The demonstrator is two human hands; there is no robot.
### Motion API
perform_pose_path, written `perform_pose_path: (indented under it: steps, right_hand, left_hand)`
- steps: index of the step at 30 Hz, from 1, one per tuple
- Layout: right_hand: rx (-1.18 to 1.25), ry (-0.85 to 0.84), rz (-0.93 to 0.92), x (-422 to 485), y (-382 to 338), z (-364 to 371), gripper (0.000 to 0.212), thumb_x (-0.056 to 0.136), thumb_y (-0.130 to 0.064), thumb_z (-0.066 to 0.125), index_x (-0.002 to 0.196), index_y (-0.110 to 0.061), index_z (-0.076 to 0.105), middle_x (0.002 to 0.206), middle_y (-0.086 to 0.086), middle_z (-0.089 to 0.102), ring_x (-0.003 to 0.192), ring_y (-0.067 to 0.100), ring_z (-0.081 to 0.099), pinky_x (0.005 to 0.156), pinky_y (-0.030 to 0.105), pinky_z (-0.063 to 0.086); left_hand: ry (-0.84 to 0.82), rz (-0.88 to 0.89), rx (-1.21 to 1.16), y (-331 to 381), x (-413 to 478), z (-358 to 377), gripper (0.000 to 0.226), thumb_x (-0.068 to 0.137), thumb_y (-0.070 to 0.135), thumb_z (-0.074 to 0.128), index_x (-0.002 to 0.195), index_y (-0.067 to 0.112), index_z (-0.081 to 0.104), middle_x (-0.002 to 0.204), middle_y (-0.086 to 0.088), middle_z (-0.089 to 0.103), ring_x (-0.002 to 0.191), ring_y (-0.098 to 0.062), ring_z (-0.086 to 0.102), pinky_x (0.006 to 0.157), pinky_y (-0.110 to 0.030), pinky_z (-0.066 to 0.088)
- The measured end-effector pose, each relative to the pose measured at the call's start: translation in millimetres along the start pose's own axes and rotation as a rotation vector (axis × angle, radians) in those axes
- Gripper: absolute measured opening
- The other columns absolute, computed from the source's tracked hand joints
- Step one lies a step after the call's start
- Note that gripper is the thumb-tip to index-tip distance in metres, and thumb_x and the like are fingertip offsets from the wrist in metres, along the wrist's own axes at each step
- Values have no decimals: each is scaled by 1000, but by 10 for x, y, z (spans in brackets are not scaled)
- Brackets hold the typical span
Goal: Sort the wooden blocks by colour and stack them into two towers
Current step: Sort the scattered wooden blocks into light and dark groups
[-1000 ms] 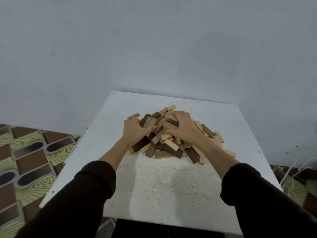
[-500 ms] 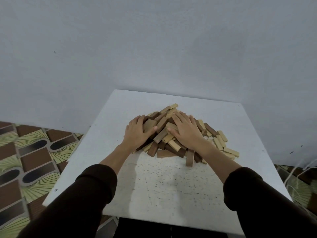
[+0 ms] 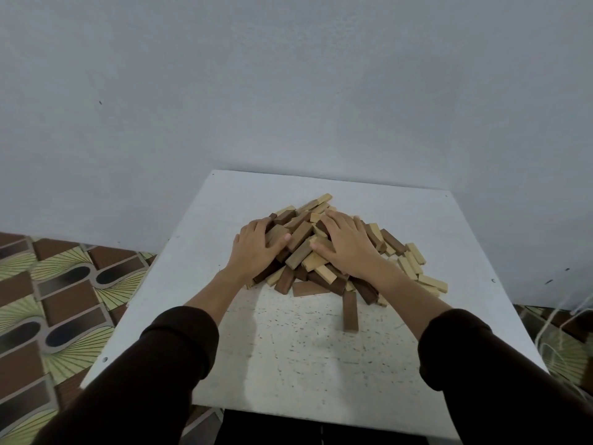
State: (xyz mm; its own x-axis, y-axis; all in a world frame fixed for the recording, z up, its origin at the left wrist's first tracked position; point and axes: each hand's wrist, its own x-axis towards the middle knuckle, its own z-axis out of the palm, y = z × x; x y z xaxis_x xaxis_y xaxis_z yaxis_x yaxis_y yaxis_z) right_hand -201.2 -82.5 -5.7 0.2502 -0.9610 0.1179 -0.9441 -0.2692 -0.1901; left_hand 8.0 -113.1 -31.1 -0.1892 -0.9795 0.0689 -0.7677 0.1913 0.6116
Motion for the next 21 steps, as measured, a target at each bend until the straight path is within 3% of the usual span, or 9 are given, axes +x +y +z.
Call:
perform_pose_path:
  steps: [6, 12, 14, 17, 21]
  right_hand:
    - [35, 10, 5, 9, 8, -14, 71, 92, -55, 45, 145, -12, 26, 153, 7, 24, 143, 22, 16, 117, 44, 9]
    - [143, 102, 42, -62, 77, -114, 66, 94, -53, 42, 143, -10, 30, 151, 9, 29, 141, 24, 21, 116, 45, 11]
    - [190, 168, 88, -158, 177, -176, 61, 96, -46, 43, 142, -8, 33, 150, 10, 32, 139, 25, 24, 116, 43, 15]
    - [238, 225, 200, -409, 452, -235, 49, 98, -32, 45, 139, -5, 38, 147, 12, 36, 137, 26, 28, 114, 38, 19]
    - [273, 231, 389, -841, 827, -185, 44, 99, -26, 45, 135, -3, 43, 144, 14, 40, 134, 27, 33, 110, 33, 21]
  left_hand:
    - [10, -2, -22, 51, 6, -50, 71, 84, 64, 41, 137, 17, 43, 139, -9, 45, 129, -27, 39, 107, -47, 34]
    - [118, 56, -63, 226, 1, -112, 65, 93, 49, 49, 142, 8, 36, 146, -11, 37, 136, -26, 29, 111, -38, 25]
    - [175, 132, -79, 345, 8, -109, 59, 95, 40, 51, 140, 5, 38, 144, -14, 39, 136, -27, 29, 112, -38, 27]
    - [241, 323, -57, 585, 12, -30, 57, 94, 42, 47, 132, -2, 46, 135, -18, 46, 130, -30, 36, 110, -41, 31]
    - [213, 511, -4, 962, -96, 190, 42, 95, 27, 48, 127, 1, 51, 131, -14, 50, 128, -27, 38, 110, -41, 28]
